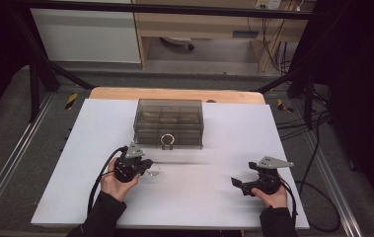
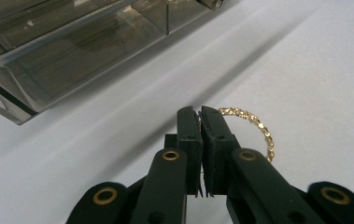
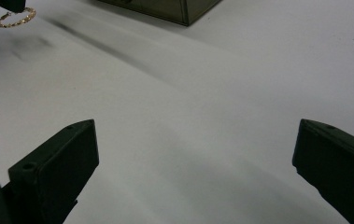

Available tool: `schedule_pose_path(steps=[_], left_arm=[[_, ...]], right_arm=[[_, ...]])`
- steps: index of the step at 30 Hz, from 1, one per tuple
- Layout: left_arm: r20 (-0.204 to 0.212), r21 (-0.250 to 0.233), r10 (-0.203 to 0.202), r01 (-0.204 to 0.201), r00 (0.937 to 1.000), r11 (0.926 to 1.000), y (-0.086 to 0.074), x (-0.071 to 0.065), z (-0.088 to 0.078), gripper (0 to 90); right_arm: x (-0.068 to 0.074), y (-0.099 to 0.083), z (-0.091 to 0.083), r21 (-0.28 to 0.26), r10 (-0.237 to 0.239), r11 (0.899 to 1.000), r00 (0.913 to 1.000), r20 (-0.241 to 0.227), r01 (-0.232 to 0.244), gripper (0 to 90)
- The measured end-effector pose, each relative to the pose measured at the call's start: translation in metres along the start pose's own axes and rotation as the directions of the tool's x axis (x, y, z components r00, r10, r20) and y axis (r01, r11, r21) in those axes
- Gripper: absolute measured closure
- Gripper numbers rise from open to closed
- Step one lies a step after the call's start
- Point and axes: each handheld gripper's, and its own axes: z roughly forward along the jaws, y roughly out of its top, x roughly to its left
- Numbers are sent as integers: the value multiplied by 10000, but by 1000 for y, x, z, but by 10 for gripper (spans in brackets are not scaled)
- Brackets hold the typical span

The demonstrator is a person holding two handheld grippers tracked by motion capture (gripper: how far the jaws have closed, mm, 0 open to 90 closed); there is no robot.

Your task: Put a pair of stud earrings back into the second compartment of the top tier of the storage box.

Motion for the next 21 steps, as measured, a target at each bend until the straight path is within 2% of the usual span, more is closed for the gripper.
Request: schedule_pose_path(steps=[21], left_arm=[[229,-209,34,-29,9997,9998,7,-4,-12,864]], right_arm=[[0,0,0,-7,21,10000,10000,16,-21,11]])
